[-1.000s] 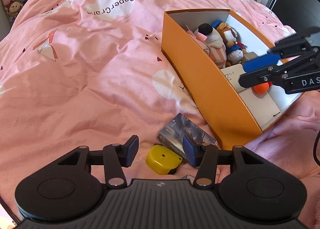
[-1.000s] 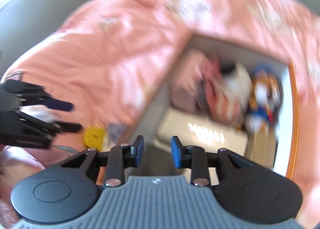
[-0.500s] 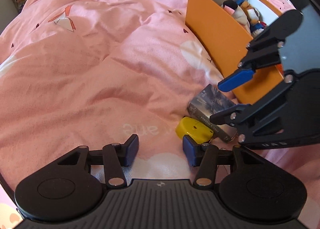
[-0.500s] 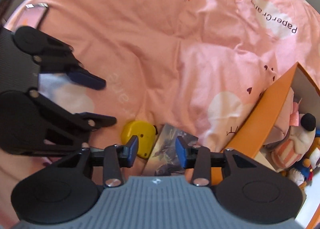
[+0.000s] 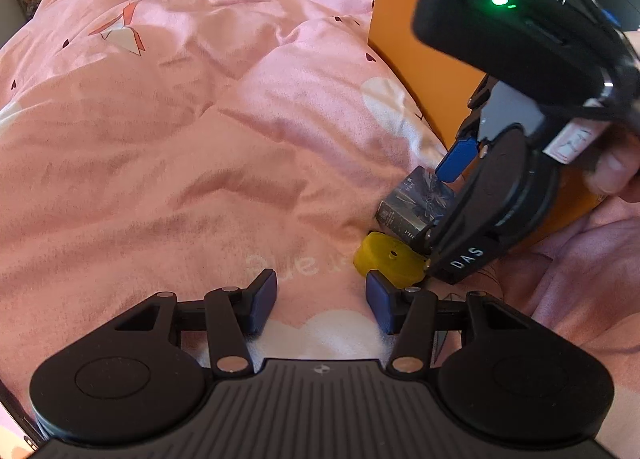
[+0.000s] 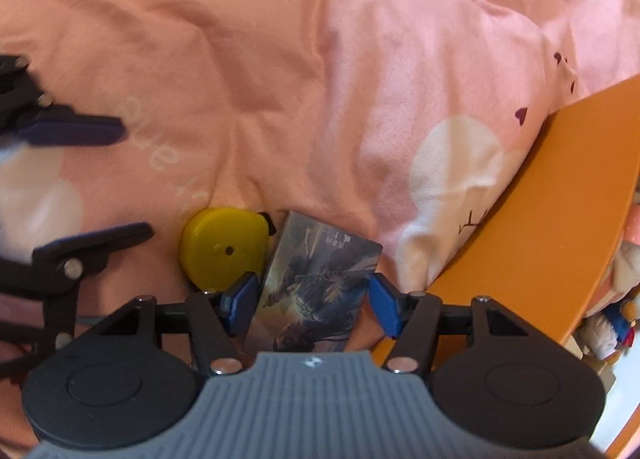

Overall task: Organize objects
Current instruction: 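Grasp the photo card with the right gripper while the left approaches the yellow tape measure, then place the photo card beside the black box with the right gripper while the left grasps the tape measure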

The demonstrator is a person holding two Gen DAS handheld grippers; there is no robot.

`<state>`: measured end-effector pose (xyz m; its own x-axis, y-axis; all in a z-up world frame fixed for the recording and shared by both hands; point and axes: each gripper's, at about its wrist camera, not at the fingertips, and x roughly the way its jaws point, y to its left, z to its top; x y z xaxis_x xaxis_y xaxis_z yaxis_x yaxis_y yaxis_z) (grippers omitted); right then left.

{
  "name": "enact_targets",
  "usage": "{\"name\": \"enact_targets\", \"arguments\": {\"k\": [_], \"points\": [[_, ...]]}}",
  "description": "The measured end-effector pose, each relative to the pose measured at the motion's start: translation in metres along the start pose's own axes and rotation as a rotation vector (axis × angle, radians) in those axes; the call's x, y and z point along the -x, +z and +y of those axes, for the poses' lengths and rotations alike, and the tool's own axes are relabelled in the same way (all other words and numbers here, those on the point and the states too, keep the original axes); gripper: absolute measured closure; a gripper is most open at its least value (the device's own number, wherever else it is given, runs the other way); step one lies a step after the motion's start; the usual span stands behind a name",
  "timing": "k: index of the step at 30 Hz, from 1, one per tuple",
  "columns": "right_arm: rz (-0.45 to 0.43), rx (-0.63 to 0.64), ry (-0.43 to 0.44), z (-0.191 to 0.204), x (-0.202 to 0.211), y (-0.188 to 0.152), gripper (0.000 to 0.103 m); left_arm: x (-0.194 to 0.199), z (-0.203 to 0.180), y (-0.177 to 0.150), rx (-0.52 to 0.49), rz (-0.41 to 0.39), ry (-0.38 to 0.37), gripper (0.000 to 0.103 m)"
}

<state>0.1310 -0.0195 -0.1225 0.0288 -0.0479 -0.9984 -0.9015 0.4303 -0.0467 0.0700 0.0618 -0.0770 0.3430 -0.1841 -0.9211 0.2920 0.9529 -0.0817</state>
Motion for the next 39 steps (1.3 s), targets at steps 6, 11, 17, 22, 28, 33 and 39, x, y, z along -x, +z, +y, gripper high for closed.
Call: {"name": "enact_targets", "arguments": {"k": [6, 11, 17, 22, 28, 33, 39], "points": [[0.053, -0.046, 0.026, -0.009, -0.016, 0.006, 0.038, -0.001, 0.001, 0.0, 0.001, 0.006, 0.0, 0.042], [0.042, -0.056, 0.045, -0.014, -0.014, 0.0, 0.039, 0.0, 0.001, -0.001, -0.01, -0.002, -0.012, 0.042], [-0.066, -0.027, 0.045, -0.013, 0.009, -0.019, 0.04, 0.003, -0.005, 0.002, -0.071, -0.002, -0.097, 0.039], [-0.213, -0.027, 0.061, -0.019, 0.052, -0.04, 0.04, 0.007, -0.023, 0.009, -0.213, 0.005, -0.137, 0.035], [-0.407, -0.082, 0.084, -0.029, 0.118, -0.062, 0.04, -0.016, -0.048, 0.019, -0.375, 0.072, -0.156, 0.031], [-0.49, -0.167, 0.067, -0.059, 0.16, -0.098, 0.04, -0.042, -0.054, 0.027, -0.414, 0.15, -0.164, 0.031], [-0.44, -0.335, -0.009, -0.114, 0.161, -0.137, 0.04, -0.064, -0.055, 0.031, -0.426, 0.212, -0.157, 0.036]]}}
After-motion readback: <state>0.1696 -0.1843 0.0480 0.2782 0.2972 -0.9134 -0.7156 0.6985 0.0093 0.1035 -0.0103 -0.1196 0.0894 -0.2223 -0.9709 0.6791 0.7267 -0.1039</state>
